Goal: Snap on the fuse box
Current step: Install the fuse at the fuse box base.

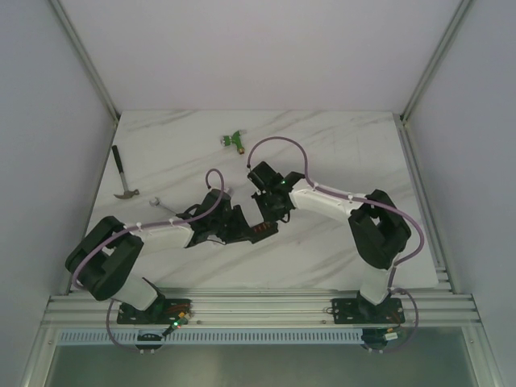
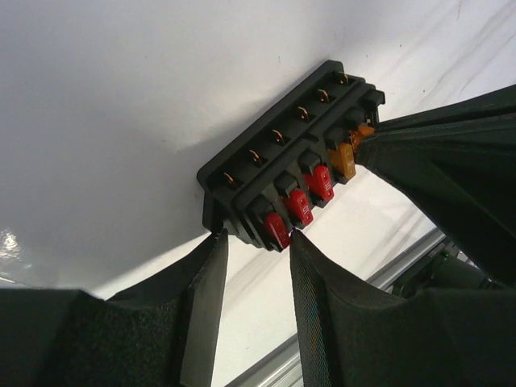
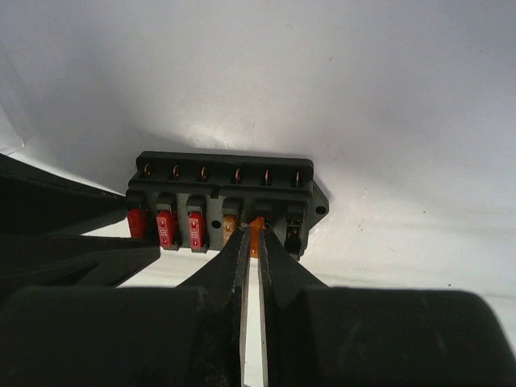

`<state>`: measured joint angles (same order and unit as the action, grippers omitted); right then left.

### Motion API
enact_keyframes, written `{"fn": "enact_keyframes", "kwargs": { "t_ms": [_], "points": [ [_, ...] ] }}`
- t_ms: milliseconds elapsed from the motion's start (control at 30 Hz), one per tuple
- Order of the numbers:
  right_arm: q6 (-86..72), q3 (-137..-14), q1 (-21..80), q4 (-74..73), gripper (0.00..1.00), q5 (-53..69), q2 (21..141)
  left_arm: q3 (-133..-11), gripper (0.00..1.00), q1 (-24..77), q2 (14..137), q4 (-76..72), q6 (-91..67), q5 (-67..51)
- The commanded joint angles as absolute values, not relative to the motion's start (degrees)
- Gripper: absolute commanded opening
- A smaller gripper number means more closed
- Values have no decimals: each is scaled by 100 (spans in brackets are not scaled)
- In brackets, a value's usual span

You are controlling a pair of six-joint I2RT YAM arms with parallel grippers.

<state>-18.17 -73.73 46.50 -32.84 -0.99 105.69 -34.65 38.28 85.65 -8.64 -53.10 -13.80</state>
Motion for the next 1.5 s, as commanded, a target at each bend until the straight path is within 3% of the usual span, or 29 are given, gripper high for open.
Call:
{"fn": "enact_keyframes", "kwargs": {
  "t_ms": [0, 233, 533, 900, 1067, 1467],
  "points": [
    [-1476, -6591, 4399, -4200, 0, -1013, 11681, -3454, 45, 3825, 8771, -600, -5281, -1228],
    [-1307, -6891, 4190, -4156, 0, -745, 11910, -3454, 45, 3789, 8777, -587, -5266, -1222],
    [-1322, -7490, 4251, -4340, 0, -4, 11240, -3511, 45, 3762, 8723, -589, -5236, -1148],
    [-1428, -8154, 4307, -4491, 8, -172, 11048, -3450, 45, 3744, 8741, -577, -5278, -1134],
    [-1432, -8143, 4316, -4533, 0, -162, 11140, -3432, 45, 3740, 8745, -576, -5273, -1133],
    [-1318, -7232, 4210, -4464, 0, -631, 11825, -3357, 45, 3727, 8779, -565, -5311, -1109]
  ]
}}
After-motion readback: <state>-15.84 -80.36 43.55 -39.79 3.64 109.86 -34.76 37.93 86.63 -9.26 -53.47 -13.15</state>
